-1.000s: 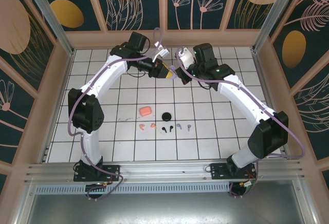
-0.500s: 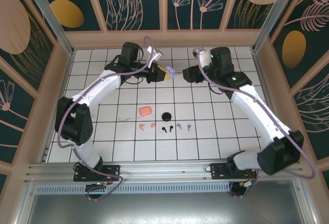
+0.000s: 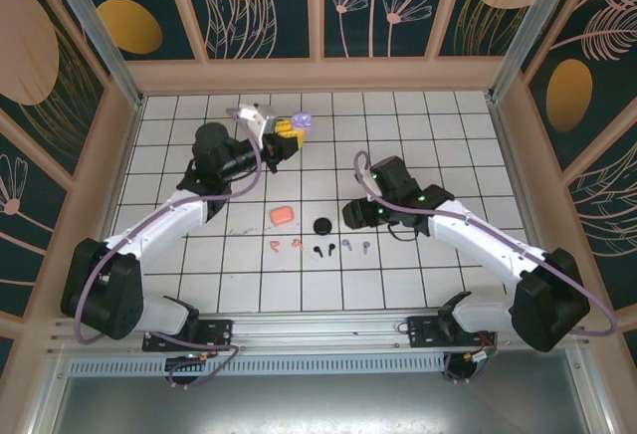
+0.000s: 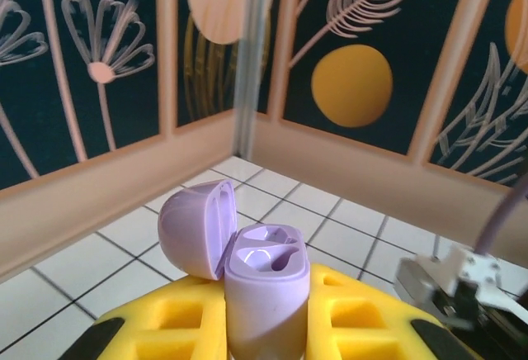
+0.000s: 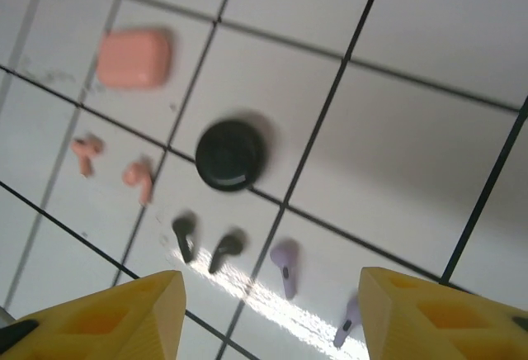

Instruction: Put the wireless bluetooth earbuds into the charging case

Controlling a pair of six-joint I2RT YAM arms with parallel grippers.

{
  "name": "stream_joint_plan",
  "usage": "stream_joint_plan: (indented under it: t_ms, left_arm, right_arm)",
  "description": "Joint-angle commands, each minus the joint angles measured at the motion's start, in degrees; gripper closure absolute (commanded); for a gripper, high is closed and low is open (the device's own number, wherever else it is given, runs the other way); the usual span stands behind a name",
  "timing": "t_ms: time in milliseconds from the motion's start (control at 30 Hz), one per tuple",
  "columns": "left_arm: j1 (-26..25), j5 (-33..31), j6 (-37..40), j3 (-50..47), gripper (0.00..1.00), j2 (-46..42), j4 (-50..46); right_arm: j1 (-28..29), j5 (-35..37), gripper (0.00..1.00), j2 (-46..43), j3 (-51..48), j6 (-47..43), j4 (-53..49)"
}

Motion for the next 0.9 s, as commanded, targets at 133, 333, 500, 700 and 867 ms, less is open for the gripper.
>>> stream_joint_plan:
  t_ms: [133, 333, 500, 700, 867]
  left_arm:
    - [-0.44, -7.89, -5.69, -7.2, 1.0, -3.38, 16.27]
    - [-0.71, -7.93, -9.05, -10.47, 1.0, -4.15, 20.6]
    - [-0.71, -7.17, -9.33, -10.87, 1.0, -4.7, 19.8]
    - [-0.71, -7.14, -9.08, -10.96, 1.0, -5.02, 19.43]
    - [-0.71, -7.68, -9.09, -10.71, 1.0, -5.23, 19.01]
  right_arm:
    - [2.82, 3.17, 0.49, 4.9, -1.07, 0.85, -1.17]
    - [4.86, 5.18, 0.56, 10.34, -0.04, -0.36, -1.63]
    - [6.53, 7.01, 0.57, 13.67, 1.26, -0.66, -1.69]
    - [8.16, 9.28, 0.57, 17.39, 3.3, -0.49, -1.89]
    - [9.25, 10.24, 0.58, 19.87, 4.71, -0.67, -2.33]
